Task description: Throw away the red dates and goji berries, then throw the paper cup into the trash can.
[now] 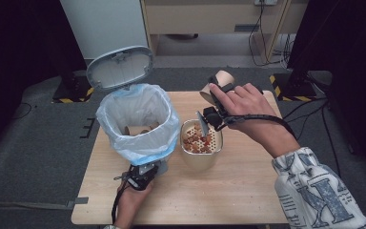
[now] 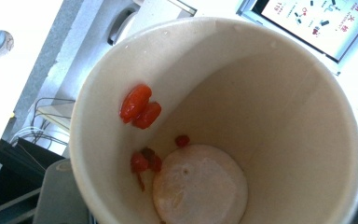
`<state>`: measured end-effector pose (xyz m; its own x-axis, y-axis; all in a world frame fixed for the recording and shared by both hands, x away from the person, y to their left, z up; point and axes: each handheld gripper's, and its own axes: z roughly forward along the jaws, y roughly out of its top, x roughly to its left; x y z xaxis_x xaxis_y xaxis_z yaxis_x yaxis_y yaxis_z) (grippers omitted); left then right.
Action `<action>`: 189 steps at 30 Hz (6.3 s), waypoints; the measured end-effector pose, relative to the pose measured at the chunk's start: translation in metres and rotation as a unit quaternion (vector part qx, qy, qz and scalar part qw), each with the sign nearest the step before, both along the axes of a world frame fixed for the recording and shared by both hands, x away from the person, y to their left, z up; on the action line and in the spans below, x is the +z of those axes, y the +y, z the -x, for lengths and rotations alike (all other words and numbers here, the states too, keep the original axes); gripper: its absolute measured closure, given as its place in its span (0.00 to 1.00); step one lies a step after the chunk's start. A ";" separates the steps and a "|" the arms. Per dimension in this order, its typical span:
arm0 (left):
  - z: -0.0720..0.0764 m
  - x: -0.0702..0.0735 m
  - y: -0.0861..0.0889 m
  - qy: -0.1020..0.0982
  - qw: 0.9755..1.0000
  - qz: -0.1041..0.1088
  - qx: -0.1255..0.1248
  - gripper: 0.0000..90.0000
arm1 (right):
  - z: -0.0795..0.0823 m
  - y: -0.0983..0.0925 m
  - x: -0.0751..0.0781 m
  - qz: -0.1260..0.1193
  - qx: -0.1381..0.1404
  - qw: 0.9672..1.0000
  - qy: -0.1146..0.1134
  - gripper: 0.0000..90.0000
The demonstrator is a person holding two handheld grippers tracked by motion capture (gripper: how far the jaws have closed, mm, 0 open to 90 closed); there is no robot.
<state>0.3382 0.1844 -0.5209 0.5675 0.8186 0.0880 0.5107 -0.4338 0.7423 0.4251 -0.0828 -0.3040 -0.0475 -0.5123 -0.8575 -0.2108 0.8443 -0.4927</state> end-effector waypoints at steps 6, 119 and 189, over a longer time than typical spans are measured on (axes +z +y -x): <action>0.000 0.000 0.000 0.000 1.000 0.000 -0.001 0.99 | -0.002 -0.002 -0.003 -0.018 -0.002 1.000 0.015 0.35; 0.000 0.000 0.000 0.001 1.000 0.002 0.001 0.99 | -0.034 -0.167 -0.063 -0.560 -0.089 0.701 0.433 0.34; 0.000 0.000 0.000 -0.001 1.000 0.002 -0.001 0.99 | -0.032 0.041 0.040 -0.594 -0.029 0.568 0.569 0.33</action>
